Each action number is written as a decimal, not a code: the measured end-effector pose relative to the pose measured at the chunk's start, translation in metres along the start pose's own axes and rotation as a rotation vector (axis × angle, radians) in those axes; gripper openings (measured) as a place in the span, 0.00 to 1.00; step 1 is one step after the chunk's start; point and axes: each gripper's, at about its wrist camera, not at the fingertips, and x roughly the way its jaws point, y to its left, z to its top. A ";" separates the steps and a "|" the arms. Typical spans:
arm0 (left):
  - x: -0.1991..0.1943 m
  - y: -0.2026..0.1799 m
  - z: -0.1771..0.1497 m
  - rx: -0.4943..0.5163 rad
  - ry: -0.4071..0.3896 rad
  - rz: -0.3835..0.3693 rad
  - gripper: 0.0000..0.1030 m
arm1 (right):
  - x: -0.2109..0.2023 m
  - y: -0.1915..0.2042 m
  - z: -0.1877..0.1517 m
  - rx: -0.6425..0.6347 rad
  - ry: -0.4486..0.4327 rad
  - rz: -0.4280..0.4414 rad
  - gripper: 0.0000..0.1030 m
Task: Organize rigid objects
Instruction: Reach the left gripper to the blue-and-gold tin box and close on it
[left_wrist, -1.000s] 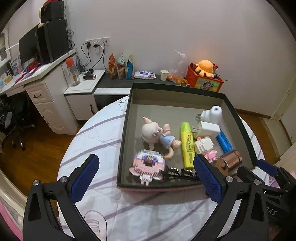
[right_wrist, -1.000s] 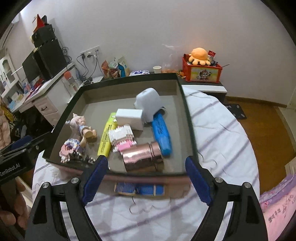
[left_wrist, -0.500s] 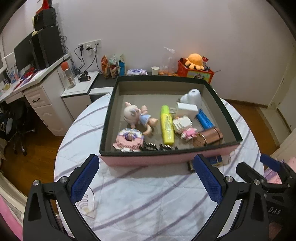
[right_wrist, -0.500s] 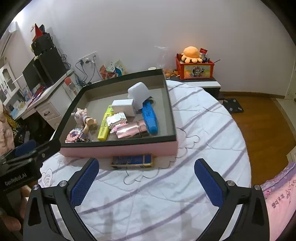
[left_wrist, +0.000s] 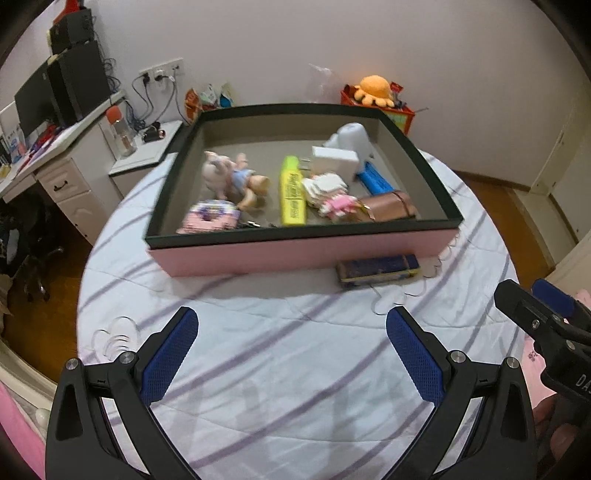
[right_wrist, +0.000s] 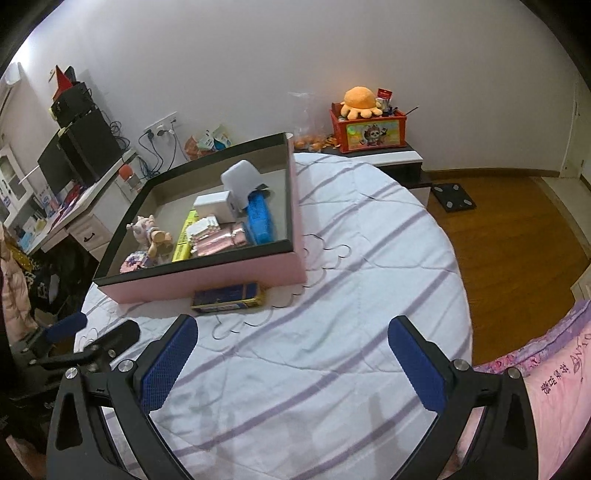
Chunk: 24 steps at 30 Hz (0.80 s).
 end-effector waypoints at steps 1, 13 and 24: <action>0.001 -0.006 0.000 0.007 0.001 -0.002 1.00 | 0.000 -0.003 0.000 0.004 0.000 0.000 1.00; 0.036 -0.058 0.009 0.015 0.038 -0.027 1.00 | 0.002 -0.040 0.002 0.038 0.009 0.014 1.00; 0.091 -0.080 0.023 -0.032 0.111 0.026 1.00 | 0.029 -0.066 0.015 0.052 0.041 0.047 1.00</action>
